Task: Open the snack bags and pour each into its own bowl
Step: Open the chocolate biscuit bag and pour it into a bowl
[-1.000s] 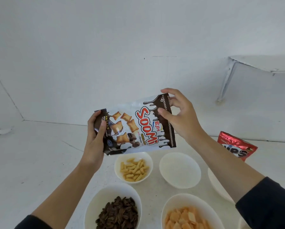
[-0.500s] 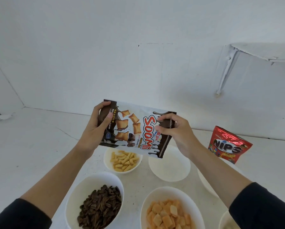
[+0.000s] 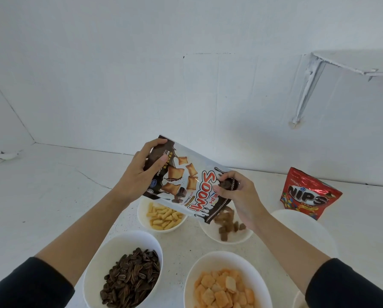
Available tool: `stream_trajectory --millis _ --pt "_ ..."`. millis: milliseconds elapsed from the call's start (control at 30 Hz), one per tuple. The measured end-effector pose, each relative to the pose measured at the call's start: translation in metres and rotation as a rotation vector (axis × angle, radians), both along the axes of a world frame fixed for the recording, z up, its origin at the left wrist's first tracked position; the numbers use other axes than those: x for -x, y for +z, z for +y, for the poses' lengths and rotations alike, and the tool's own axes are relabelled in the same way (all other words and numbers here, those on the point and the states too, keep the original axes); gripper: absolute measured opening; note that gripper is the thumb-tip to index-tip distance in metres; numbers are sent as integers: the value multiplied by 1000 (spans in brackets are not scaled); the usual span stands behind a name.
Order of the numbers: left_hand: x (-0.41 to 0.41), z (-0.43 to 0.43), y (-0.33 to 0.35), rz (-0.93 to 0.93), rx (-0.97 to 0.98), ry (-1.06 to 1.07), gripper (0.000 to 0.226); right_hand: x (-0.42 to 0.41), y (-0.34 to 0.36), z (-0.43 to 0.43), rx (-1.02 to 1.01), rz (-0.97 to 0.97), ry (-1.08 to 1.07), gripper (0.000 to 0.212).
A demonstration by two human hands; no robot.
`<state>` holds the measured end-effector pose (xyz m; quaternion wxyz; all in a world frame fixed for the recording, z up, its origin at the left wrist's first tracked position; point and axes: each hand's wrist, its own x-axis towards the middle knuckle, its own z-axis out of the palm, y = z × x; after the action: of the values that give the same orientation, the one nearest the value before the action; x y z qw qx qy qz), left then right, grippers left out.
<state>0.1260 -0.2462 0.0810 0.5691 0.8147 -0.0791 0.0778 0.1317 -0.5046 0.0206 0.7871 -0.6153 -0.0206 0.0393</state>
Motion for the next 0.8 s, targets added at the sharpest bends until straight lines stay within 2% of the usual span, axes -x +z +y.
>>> stream_trajectory --millis 233,467,800 --pt "3 2 15 -9 92 55 31 -10 23 5 80 -54 -3 24" --pt "0 4 50 -104 110 63 30 -21 51 9 49 -147 -2 26" --pt "-5 -8 43 -119 -36 25 29 -12 24 -1 6 -99 -20 24"
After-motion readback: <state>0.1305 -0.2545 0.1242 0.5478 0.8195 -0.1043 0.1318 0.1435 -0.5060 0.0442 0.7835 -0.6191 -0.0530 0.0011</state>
